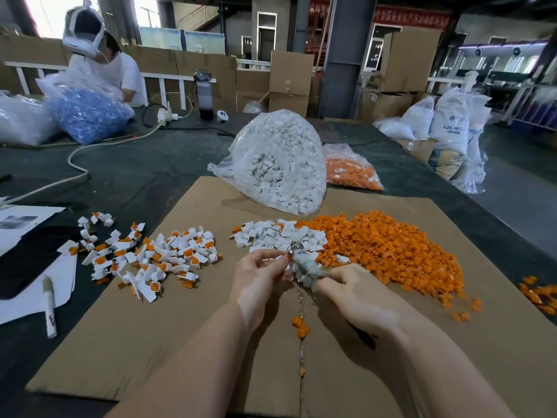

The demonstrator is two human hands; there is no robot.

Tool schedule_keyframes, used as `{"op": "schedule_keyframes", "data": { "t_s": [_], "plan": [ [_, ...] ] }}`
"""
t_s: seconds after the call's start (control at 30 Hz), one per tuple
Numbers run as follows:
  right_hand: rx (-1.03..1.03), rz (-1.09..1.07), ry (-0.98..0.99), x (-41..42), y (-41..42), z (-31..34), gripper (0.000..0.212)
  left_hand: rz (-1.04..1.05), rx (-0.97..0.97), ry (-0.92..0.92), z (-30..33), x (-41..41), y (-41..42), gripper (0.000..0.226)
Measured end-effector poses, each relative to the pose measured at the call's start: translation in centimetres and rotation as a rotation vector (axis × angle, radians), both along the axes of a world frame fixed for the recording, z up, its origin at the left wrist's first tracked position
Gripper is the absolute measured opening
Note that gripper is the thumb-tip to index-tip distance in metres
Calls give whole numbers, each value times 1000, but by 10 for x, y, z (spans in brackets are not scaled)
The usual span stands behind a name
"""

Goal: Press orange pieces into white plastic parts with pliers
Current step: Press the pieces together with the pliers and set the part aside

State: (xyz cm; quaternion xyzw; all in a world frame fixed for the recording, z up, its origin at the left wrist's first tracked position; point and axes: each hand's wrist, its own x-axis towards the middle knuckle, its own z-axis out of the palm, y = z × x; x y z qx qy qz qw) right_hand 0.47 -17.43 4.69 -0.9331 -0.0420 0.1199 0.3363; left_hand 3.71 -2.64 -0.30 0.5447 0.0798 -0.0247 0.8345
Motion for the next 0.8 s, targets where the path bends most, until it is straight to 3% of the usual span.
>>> {"op": "schedule_keyframes", "data": {
  "t_s": [0.37,0.8],
  "plan": [
    [43,47,130,1,2,11,28,23,6,43,10,-3,-2,9],
    [-73,8,-19,2,11,-7,26,23,59,45,12,-6,-2,11]
  ]
}}
